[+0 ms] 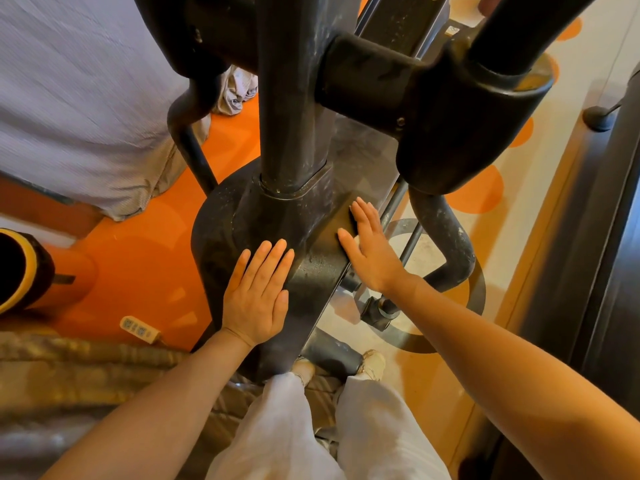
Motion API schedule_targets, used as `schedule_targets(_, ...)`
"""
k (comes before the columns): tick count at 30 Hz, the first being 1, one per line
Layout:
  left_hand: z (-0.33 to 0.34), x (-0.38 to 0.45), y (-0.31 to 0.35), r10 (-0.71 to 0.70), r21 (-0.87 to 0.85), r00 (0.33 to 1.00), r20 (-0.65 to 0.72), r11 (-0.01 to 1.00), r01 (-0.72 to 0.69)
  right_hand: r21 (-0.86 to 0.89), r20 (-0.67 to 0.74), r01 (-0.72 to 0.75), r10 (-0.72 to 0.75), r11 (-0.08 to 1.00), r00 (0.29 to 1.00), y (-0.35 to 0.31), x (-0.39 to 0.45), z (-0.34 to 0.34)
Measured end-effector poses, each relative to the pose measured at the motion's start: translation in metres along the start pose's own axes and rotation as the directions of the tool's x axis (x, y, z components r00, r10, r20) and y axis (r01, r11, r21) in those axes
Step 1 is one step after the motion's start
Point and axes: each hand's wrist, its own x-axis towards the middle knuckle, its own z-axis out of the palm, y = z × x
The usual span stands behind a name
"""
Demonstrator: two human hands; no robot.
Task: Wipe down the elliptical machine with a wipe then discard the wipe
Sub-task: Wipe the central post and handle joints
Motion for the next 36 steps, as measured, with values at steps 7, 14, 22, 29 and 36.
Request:
schedule_targets(7,-0.002,0.001,0.001,-0.007,0.003,1.000,0.015,1.000,0.007,0.145,-0.030,-0.090,0.096,0.985,0.995,0.000,0.044,-0.024)
schedule_targets(14,-0.001,0.001,0.001,-0.015,0.020,0.999,0.028,1.000,0.014,0.114,-0.022,-0.084,0.087,0.990,0.996,0.001,0.039,-0.016)
schedule_targets(22,-0.002,0.002,0.003,-0.023,0.014,1.000,0.013,1.000,0.023,0.064,0.029,-0.059,0.057,0.996,0.998,-0.001,0.012,-0.006)
schedule_targets(29,-0.005,0.004,0.002,-0.027,0.007,0.999,0.034,1.000,0.026,0.060,0.002,-0.072,0.072,0.996,0.997,0.005,0.046,-0.026)
schedule_targets(36,-0.003,0.002,0.001,-0.011,0.022,1.000,0.014,1.000,0.010,-0.023,0.049,0.022,-0.021,0.999,0.999,0.000,0.013,-0.019)
